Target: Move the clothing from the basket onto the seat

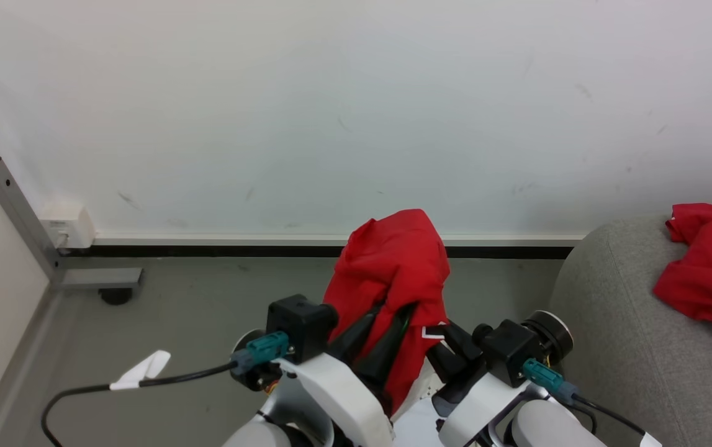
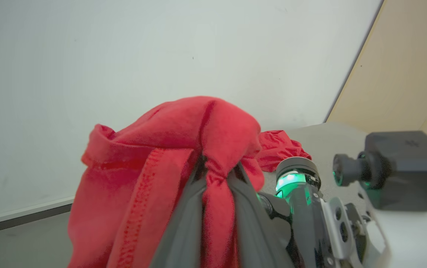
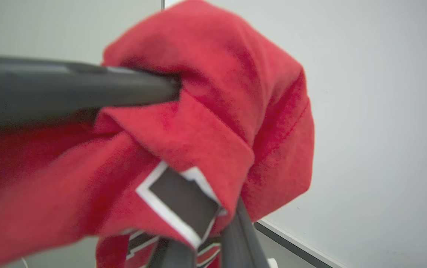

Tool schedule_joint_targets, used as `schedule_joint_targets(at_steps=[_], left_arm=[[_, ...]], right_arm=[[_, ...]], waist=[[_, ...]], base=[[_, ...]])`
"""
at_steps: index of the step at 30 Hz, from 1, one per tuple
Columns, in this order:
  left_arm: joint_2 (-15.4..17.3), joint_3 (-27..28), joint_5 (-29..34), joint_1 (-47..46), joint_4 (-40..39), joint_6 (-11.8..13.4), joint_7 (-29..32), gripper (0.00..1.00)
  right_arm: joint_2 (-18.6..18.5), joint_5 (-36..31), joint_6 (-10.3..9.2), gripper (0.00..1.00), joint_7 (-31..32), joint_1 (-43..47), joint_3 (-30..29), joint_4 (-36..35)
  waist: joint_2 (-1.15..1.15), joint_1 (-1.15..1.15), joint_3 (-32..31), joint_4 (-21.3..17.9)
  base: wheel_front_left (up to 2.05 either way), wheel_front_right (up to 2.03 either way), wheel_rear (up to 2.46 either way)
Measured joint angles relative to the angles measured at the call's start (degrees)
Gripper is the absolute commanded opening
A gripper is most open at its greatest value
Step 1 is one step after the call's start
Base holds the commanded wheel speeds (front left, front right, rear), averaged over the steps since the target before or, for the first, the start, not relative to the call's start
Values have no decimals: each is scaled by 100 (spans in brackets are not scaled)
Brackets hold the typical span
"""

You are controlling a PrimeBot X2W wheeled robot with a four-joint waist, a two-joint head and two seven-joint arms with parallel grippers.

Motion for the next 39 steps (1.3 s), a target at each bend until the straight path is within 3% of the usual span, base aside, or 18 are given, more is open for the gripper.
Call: schedule_joint_targets(at_steps=[2, 3, 10, 21, 39], left_arm=[[22, 26, 0, 12, 26, 7, -42, 67], [25, 43, -2, 23, 40, 10, -68, 100], [96, 156, -22, 246, 263, 92, -459, 100], [102, 70, -15, 383, 561, 54, -789, 100], [-89, -285, -4, 364, 765, -69, -966, 100]], right_arm=[[-1, 15, 0, 0, 0, 18, -59, -41], [-1, 15, 0, 0, 0, 25, -100, -60], [-29, -148, 0, 0, 0, 335, -721, -243], [-367, -313, 0, 0, 0, 494, -1012, -415], [-1032, -448, 0, 0, -1, 745, -1405, -1050]], waist=[[0, 0, 11, -2], [0, 0, 16, -5], [0, 0, 32, -122], [0, 0, 64, -566], [0, 0, 205, -1777]], base=[[0, 0, 0], [0, 0, 0], [0, 0, 0], [0, 0, 0], [0, 0, 0]])
